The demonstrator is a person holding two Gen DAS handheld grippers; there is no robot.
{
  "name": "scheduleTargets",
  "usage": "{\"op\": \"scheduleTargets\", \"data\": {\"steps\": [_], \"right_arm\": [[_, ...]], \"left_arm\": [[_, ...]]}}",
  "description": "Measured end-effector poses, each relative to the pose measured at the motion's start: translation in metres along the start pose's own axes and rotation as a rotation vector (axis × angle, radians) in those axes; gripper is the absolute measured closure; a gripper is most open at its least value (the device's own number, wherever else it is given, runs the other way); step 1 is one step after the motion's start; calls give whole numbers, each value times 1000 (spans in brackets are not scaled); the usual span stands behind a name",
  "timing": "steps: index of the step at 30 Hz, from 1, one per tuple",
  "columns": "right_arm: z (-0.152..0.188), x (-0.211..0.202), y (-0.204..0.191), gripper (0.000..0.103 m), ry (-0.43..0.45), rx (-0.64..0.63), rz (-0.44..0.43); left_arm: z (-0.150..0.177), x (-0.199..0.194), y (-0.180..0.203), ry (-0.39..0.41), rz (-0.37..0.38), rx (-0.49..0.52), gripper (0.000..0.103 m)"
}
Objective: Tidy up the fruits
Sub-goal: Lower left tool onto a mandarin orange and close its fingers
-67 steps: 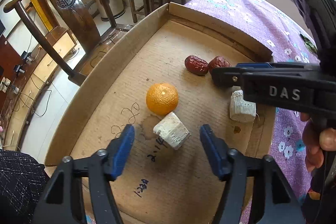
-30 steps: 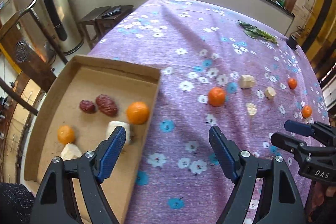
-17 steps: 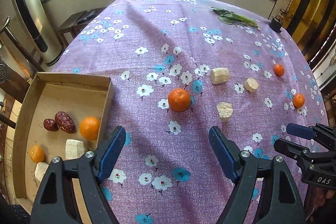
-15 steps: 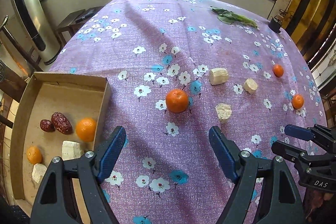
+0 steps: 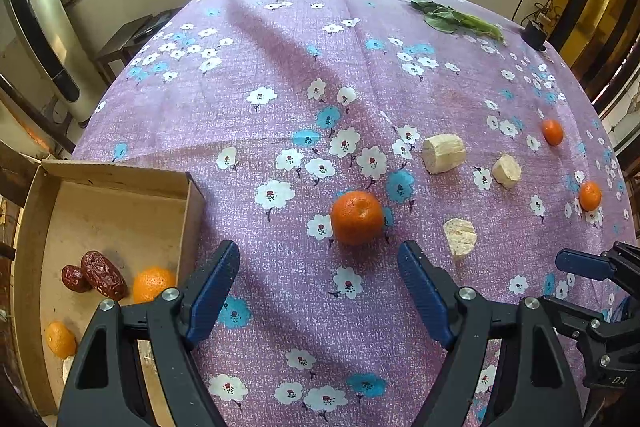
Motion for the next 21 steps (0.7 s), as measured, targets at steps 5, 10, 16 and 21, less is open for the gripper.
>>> {"op": "scheduleTargets", "data": {"steps": [5,10,16,21], "right_arm": [[-8,5,-2,41,-1,-12,-9],[-13,14,-3,41,-18,-28,-6],[-18,22,-3,41,-33,-44,-15],[-25,25,0,41,-23,-42,-19]], "left_arm": [[-2,7,4,-13,2,4,22],[-3,12,7,-18,10,23,22],[-3,21,7,-36,14,27,22],[-4,28,7,-43,14,33,22]]}}
Point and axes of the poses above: each gripper's, at about its wrist camera, not at the fingertips, and x roughly the way its jaws point, y to its right, z to its underside, the point moved 6 cm from there along x, roughly the way its jaws point, and after that the axes turned 14 degrees about -x, right-handed, at the moved point
